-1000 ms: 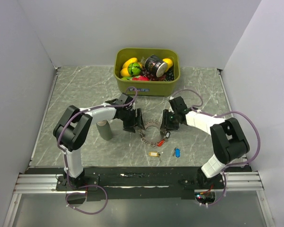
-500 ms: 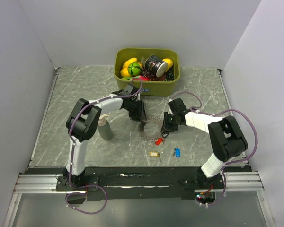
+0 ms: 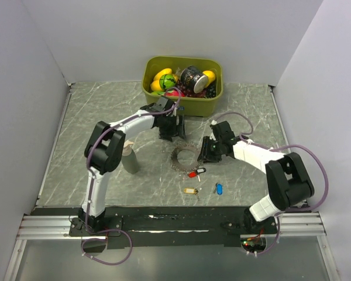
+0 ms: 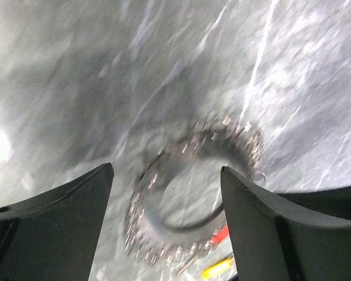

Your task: Put the keys on the keyring

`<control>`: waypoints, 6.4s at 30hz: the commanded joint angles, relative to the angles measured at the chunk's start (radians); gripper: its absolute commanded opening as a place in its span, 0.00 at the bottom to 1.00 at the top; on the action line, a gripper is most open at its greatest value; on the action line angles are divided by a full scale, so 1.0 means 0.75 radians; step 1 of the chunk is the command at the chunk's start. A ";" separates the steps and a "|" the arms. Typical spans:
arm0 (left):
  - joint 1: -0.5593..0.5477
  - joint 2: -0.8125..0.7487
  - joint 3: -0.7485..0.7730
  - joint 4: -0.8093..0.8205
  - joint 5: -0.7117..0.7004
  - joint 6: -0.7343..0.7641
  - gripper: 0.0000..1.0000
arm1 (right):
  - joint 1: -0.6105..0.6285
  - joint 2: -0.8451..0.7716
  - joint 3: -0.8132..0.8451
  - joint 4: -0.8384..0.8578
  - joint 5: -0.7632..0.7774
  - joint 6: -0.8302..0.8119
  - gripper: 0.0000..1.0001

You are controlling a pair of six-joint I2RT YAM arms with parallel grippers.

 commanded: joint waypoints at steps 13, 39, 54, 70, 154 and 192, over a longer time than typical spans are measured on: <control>-0.014 -0.482 -0.706 0.258 0.074 -0.100 0.67 | 0.005 0.058 0.135 -0.015 0.115 -0.099 0.47; -0.057 -0.172 -0.367 0.178 -0.013 -0.010 0.30 | 0.009 0.114 0.018 0.062 -0.010 -0.038 0.09; -0.086 -0.116 -0.123 0.037 -0.036 0.082 0.63 | 0.052 -0.062 -0.006 -0.007 0.047 -0.001 0.13; -0.084 -0.511 -0.506 0.137 -0.169 0.043 0.80 | 0.050 -0.031 0.178 -0.040 0.035 -0.070 0.27; 0.202 -0.760 -0.494 0.109 -0.114 -0.024 0.74 | 0.275 0.298 0.456 0.130 -0.075 -0.483 0.54; 0.503 -0.889 -0.624 0.260 0.390 -0.143 0.80 | 0.508 0.511 0.552 0.112 0.270 -0.686 0.44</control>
